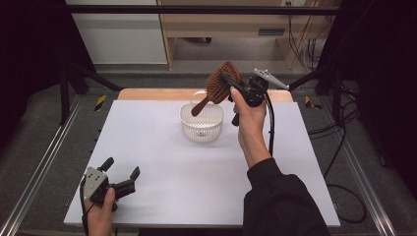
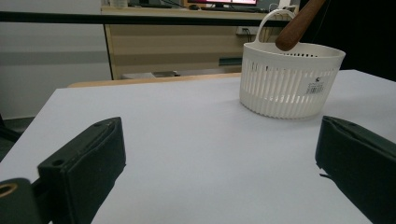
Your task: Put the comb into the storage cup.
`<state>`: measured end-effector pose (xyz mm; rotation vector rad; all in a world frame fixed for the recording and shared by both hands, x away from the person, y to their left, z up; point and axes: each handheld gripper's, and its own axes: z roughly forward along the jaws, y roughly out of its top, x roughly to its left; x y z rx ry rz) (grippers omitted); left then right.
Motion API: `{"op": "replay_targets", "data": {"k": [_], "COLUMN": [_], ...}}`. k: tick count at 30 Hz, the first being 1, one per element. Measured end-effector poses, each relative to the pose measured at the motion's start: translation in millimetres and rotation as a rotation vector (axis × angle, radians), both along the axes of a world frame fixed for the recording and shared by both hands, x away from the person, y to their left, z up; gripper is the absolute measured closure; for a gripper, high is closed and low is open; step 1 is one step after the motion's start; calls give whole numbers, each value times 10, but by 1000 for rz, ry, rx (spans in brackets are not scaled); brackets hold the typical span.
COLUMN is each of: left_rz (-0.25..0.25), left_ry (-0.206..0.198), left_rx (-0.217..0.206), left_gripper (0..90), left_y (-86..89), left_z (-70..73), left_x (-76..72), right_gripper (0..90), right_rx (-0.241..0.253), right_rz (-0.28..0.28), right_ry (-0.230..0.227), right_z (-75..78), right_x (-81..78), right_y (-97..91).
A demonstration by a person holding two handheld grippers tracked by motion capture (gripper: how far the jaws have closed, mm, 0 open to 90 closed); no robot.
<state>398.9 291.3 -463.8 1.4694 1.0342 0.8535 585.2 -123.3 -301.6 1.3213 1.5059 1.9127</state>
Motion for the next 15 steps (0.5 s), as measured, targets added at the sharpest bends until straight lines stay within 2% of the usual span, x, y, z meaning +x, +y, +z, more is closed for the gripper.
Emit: {"op": "replay_targets", "data": {"k": [15], "left_rz": [0], "left_ry": [-2], "left_rx": [-2], "left_gripper": [16], "left_y": [3], "left_z": [0], "left_x": [0], "right_gripper": [517], "right_rx": [-10], "right_rz": [-16], "right_ry": [1], "right_z": [-79], "right_x": [-1], "right_y": [16]}}
